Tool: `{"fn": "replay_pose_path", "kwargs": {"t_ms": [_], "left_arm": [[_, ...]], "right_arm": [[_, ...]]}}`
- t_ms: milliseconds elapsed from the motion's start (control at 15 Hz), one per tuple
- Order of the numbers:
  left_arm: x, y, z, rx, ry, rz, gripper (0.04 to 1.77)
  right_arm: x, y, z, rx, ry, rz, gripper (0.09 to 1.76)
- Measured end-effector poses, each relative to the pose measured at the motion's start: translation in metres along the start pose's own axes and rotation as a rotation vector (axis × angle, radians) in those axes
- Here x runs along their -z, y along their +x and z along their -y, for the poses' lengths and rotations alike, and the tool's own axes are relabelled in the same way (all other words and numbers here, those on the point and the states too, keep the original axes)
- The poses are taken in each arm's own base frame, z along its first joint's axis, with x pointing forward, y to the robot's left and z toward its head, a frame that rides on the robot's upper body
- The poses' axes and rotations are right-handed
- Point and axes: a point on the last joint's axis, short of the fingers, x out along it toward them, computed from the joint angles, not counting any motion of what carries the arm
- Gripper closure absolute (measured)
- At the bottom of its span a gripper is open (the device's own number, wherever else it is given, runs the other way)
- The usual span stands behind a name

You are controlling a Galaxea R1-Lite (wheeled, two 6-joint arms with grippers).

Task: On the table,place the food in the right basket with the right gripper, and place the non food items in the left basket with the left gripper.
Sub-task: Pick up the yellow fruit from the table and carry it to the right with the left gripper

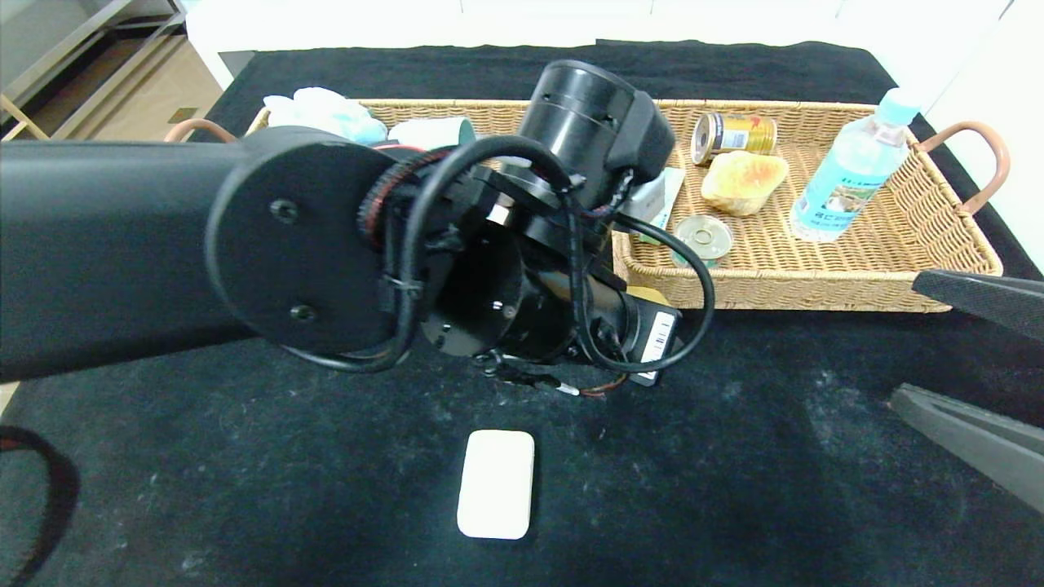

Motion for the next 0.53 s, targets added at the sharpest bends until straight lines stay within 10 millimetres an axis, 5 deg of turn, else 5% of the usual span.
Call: {"fn": "replay_pose_path", "kwargs": {"t_ms": [533], "left_arm": [[0.020, 0.054, 0.036, -0.020, 0.080, -0.075, 0.65]], "right_arm": [[-0.012, -0.013, -0.007, -0.001, -0.016, 0.039, 0.14]]}}
